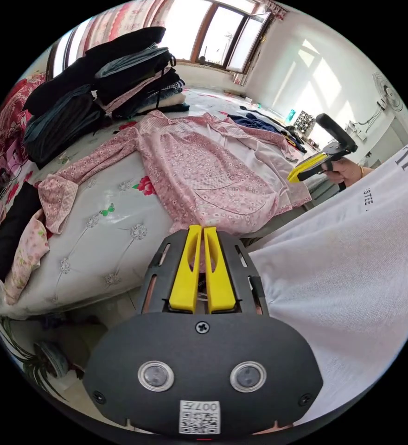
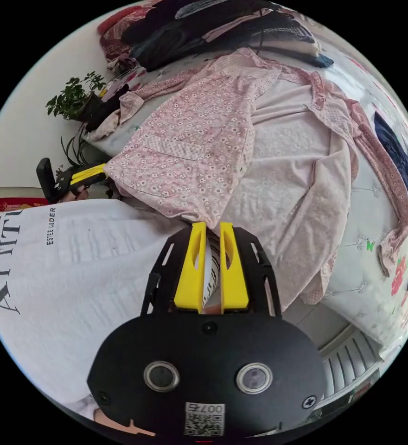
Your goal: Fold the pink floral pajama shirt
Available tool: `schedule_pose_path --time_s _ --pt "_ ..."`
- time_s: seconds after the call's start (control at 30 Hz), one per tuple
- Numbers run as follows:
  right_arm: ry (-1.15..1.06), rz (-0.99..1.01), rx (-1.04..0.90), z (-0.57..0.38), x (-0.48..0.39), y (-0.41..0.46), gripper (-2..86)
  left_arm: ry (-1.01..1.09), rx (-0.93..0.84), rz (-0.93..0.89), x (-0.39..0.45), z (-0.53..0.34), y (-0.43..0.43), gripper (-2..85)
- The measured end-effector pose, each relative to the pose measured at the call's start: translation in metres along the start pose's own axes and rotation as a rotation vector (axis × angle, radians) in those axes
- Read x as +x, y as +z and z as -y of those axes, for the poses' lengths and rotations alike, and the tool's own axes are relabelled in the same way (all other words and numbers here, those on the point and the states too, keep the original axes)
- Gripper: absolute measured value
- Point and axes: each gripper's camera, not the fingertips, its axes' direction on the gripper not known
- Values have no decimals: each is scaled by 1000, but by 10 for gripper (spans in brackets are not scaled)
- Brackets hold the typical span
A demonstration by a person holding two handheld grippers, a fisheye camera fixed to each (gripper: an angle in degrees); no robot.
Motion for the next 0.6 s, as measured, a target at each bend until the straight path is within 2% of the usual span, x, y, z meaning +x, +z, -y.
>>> schedule_pose_path --time_s 0.13,0.33,0.43,0.6 --pt "-162 -37 169 68 -14 -31 35 -134 -5 22 -10 2 -3 -10" --pt "-357 -34 229 242 -35 -13 55 -239 -15 60 -14 22 -11 -10" --pt "-399 -55 161 325 -45 31 65 -263 -35 106 -15 39 -14 -10" --pt "-360 -107 18 399 -46 117 73 -370 -157 258 -38 56 -16 -10"
